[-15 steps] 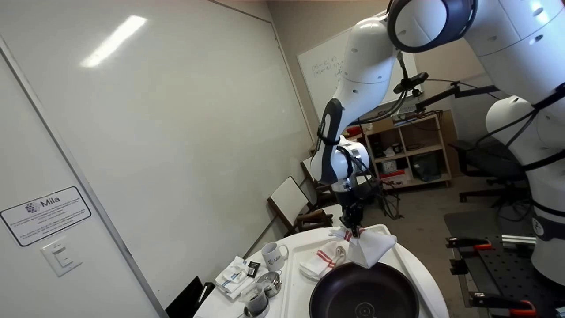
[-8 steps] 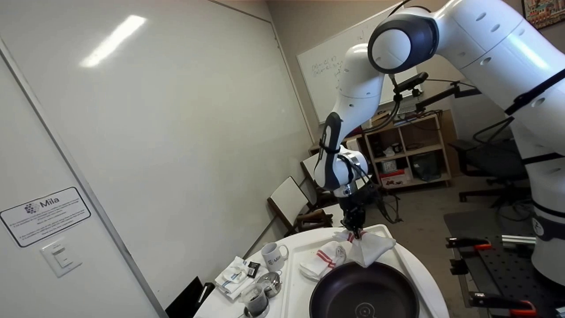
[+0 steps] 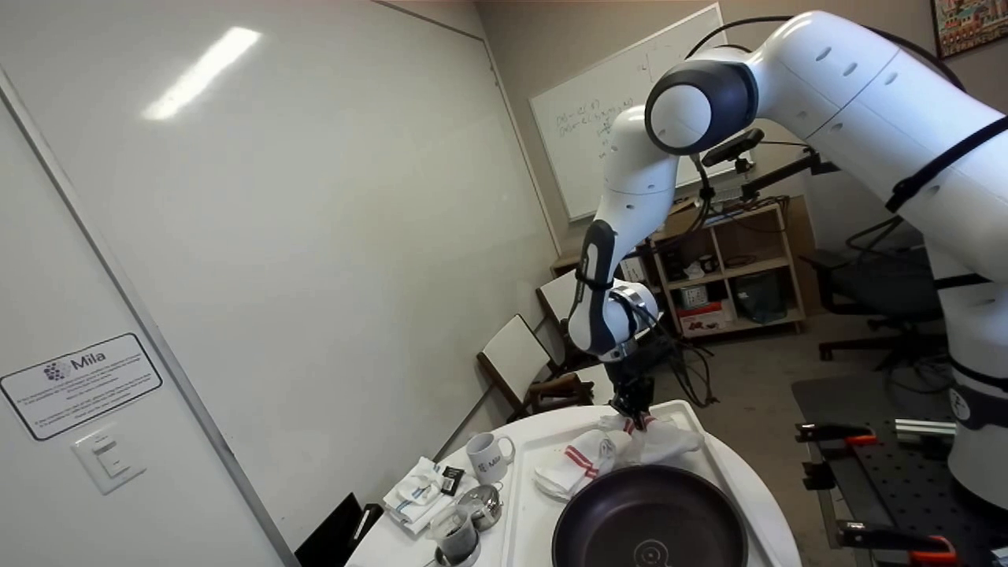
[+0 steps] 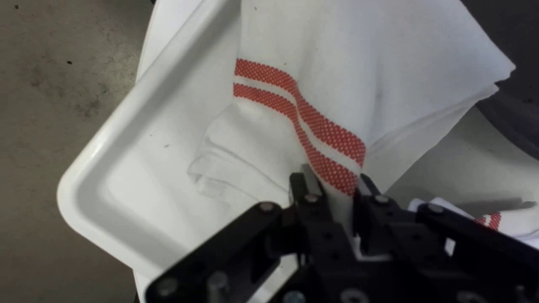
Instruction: Pick the cloth on the tray and wipe the pan
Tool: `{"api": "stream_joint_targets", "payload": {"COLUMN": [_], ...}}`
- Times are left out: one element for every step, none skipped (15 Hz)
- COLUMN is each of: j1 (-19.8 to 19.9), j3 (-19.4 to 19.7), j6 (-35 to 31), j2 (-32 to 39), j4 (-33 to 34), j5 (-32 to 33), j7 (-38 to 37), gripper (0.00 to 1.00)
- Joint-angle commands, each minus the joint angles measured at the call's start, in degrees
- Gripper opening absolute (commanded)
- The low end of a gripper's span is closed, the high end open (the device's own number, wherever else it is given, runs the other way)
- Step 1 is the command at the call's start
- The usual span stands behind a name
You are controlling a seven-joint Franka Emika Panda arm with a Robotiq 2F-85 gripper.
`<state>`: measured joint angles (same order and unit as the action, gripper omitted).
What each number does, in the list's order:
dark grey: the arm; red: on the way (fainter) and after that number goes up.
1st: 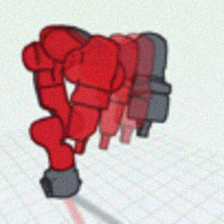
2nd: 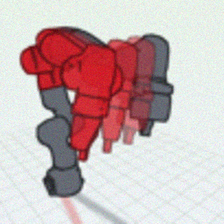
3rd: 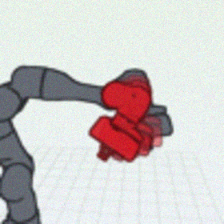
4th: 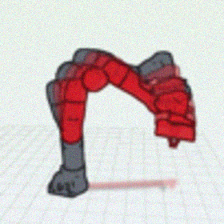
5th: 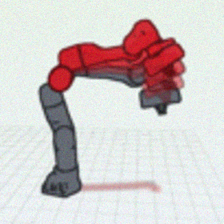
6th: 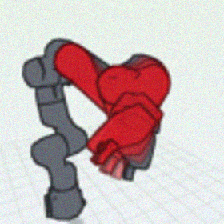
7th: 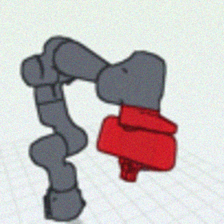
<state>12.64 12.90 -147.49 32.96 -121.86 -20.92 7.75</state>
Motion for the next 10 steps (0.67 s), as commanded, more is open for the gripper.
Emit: {"api": "stream_joint_targets", "payload": {"j1": [0.87,0.98,0.88,0.77,0.81,0.77,1.02,1.09,1.44,2.06], "j3": [-1.1,-1.18,-0.89,-0.76,-0.68,-0.49,-0.63,-0.63,-0.91,-1.48], "j6": [-0.85,-1.01,-1.09,-1.67,-1.86,-2.29,-2.51,-2.7,-2.9,-3.38], "j2": [3.31,3.98,4.59,5.38,6.06,6.81,7.42,7.82,8.25,8.6], "j4": [2.74,3.14,3.58,3.8,4.21,4.56,4.94,5.16,5.48,5.73], "j5": [4.25,4.79,5.53,6.07,6.57,7.06,7.26,7.55,7.6,7.37], "j7": [-5.73,-6.57,-7.54,-8.39,-9.06,-9.81,-10.11,-10.53,-10.4,-9.75], "gripper": [0.1,0.1,0.1,0.1,0.1,0.1,0.1,0.1,0.1,0.13]}}
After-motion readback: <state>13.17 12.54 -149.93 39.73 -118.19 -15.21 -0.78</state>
